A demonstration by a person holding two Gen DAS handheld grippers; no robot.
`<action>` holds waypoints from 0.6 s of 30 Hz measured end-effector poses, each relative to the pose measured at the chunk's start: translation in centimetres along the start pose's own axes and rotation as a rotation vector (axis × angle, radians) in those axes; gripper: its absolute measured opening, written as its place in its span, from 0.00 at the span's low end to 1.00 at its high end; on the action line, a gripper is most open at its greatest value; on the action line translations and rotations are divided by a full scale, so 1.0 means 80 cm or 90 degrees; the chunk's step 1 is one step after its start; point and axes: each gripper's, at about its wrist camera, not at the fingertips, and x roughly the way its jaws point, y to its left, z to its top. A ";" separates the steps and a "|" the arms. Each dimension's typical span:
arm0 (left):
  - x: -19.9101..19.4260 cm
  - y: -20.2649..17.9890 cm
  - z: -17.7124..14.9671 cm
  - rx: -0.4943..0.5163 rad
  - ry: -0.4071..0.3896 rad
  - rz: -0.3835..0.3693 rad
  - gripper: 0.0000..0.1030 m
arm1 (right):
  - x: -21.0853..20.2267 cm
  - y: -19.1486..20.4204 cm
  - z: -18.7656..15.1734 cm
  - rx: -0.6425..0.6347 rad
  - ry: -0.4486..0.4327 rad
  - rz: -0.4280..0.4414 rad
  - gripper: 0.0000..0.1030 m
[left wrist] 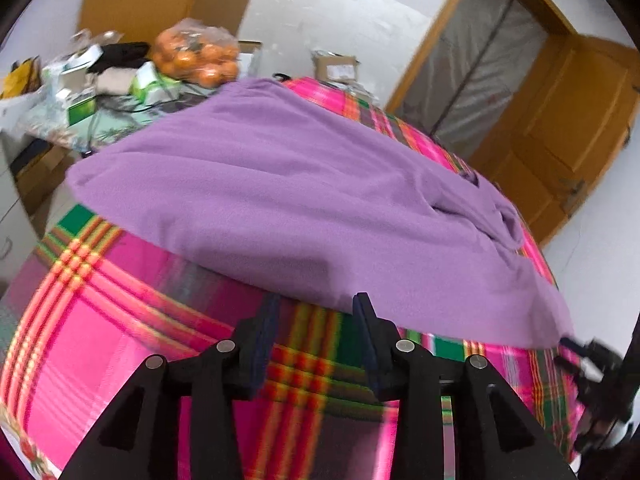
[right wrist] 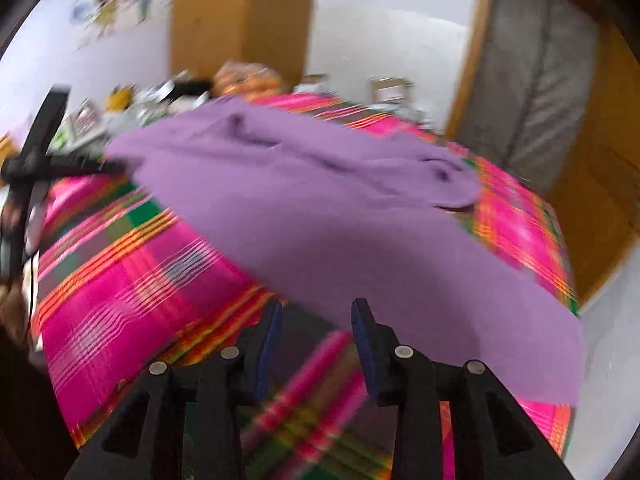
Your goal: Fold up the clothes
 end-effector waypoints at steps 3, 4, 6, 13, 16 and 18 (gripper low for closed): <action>-0.003 0.021 0.007 -0.037 -0.007 0.004 0.38 | 0.017 0.004 0.000 -0.013 0.021 0.006 0.36; -0.004 0.026 0.009 -0.048 -0.009 0.004 0.38 | 0.022 0.004 0.001 -0.016 0.027 0.007 0.36; -0.005 0.035 0.012 -0.067 -0.012 0.003 0.39 | 0.030 0.004 0.006 -0.026 0.033 0.011 0.36; -0.005 0.054 0.022 -0.116 -0.025 0.011 0.39 | 0.039 -0.003 0.015 -0.024 0.035 0.027 0.38; 0.000 0.058 0.030 -0.134 -0.025 0.010 0.39 | 0.039 -0.005 0.015 -0.021 0.036 0.047 0.29; 0.004 0.058 0.034 -0.138 -0.028 0.012 0.39 | 0.037 -0.001 0.015 -0.028 0.035 0.051 0.23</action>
